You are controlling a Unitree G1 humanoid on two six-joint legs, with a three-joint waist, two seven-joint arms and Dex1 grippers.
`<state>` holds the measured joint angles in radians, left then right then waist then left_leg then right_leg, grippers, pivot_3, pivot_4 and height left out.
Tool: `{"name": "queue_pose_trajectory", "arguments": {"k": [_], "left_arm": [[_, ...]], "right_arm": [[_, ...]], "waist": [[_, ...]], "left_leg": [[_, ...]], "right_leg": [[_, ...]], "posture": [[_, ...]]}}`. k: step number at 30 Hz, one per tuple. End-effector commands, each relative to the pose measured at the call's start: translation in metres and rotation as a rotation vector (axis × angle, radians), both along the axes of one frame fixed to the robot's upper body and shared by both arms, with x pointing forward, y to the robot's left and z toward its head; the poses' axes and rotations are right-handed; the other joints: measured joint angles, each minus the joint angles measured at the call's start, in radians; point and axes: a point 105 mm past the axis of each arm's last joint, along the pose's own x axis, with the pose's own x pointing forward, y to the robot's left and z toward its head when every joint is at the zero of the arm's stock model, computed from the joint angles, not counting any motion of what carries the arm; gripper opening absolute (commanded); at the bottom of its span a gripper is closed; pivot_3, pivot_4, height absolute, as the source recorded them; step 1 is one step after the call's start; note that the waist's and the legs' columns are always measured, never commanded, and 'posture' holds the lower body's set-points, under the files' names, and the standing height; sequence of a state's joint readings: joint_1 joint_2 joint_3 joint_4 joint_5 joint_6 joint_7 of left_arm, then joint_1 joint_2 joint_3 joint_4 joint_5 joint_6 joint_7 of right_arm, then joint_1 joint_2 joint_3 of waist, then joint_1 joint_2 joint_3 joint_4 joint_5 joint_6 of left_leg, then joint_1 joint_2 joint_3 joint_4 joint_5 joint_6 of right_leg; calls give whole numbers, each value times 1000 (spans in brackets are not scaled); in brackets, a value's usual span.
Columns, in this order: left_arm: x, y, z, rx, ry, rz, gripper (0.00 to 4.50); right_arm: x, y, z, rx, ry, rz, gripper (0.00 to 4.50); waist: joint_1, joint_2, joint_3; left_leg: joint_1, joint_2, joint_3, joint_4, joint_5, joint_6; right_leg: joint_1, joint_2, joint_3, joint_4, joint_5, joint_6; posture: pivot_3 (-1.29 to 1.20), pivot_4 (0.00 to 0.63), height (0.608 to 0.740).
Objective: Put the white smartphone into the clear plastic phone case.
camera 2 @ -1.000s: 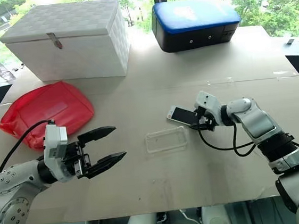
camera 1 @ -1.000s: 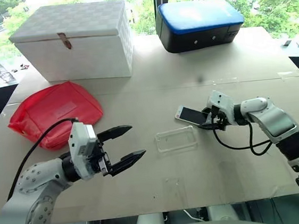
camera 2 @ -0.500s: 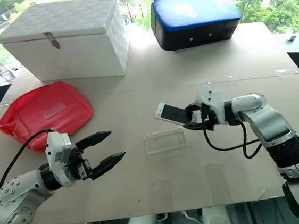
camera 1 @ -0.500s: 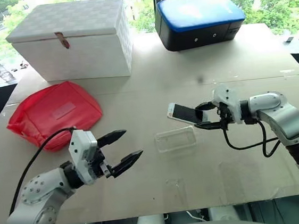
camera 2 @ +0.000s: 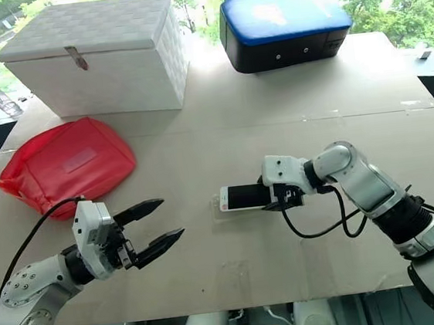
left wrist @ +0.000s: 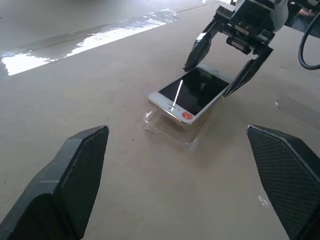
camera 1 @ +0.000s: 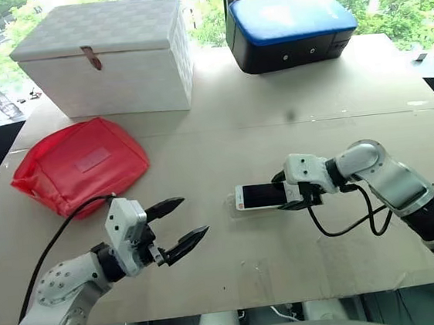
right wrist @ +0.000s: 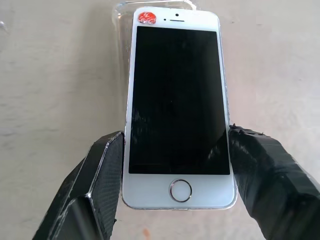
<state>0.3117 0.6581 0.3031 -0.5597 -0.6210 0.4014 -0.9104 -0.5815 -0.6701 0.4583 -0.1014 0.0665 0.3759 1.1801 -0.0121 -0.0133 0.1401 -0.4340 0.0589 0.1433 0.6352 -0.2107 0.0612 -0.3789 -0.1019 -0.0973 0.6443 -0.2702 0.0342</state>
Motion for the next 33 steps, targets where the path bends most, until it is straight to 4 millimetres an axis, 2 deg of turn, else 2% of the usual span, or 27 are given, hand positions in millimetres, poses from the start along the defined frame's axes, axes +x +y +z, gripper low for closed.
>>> {"name": "queue_pose_trajectory", "arguments": {"k": [1,18,33], "left_arm": [[-1,-2,5,5,-41,-7,4500],[-7,12,-8,44,-29,11,4500],[-9,14,-14,51,-28,11,4500]], "right_arm": [[2,-2,9,-17,-56,44,2752],[1,13,3,-92,-101,149,2752],[2,10,2,-107,-134,158,2752]], "waist": [[-1,0,0],[-4,0,0],[-4,0,0]], "left_leg": [[0,0,0,0,0,0],[0,0,0,0,0,0],[1,0,0,0,0,0]], "right_leg": [[0,0,0,0,0,0],[0,0,0,0,0,0],[0,-1,0,0,-1,-1]], "posture": [[0,150,734],[0,150,734],[0,150,734]]}}
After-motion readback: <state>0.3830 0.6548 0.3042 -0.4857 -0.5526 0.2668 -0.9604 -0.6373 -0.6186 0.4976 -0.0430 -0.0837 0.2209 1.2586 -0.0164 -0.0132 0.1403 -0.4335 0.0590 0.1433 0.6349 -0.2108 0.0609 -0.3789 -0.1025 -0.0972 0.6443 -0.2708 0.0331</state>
